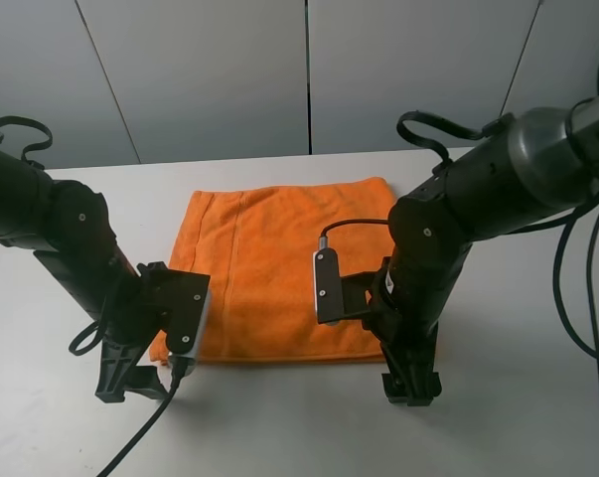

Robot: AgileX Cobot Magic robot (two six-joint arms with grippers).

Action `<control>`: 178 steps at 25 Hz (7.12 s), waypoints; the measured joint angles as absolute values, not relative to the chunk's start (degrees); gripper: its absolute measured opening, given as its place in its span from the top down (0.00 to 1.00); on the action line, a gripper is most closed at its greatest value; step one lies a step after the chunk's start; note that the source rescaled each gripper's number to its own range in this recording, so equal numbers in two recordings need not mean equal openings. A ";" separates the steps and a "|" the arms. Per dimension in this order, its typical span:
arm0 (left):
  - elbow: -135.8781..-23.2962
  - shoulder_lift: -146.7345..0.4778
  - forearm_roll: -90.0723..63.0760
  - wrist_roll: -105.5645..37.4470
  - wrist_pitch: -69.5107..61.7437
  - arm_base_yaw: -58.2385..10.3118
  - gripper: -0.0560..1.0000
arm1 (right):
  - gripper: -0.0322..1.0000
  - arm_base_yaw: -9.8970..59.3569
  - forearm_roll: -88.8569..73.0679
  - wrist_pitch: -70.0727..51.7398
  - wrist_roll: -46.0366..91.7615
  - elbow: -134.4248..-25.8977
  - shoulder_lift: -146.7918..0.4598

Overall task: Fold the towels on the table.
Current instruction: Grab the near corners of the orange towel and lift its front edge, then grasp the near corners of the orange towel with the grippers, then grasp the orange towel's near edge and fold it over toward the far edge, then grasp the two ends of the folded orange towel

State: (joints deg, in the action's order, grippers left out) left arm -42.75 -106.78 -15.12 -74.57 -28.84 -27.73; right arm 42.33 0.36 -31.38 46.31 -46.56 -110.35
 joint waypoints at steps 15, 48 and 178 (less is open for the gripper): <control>-42.84 -107.16 -14.74 -72.49 -23.49 -27.87 0.62 | 0.46 42.29 -0.88 -29.28 45.75 -46.47 -110.35; -42.48 -95.08 -14.68 -64.61 -31.39 -27.88 0.95 | 0.96 42.29 9.93 -31.92 37.09 -45.63 -100.92; -60.83 -102.74 17.14 4.15 -16.23 -13.19 0.02 | 0.00 22.79 7.33 -37.34 12.02 -68.05 -106.26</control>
State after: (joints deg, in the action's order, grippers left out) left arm -60.83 -102.74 17.14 4.15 -16.23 -13.19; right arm 22.79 7.33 -37.34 12.02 -68.05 -106.26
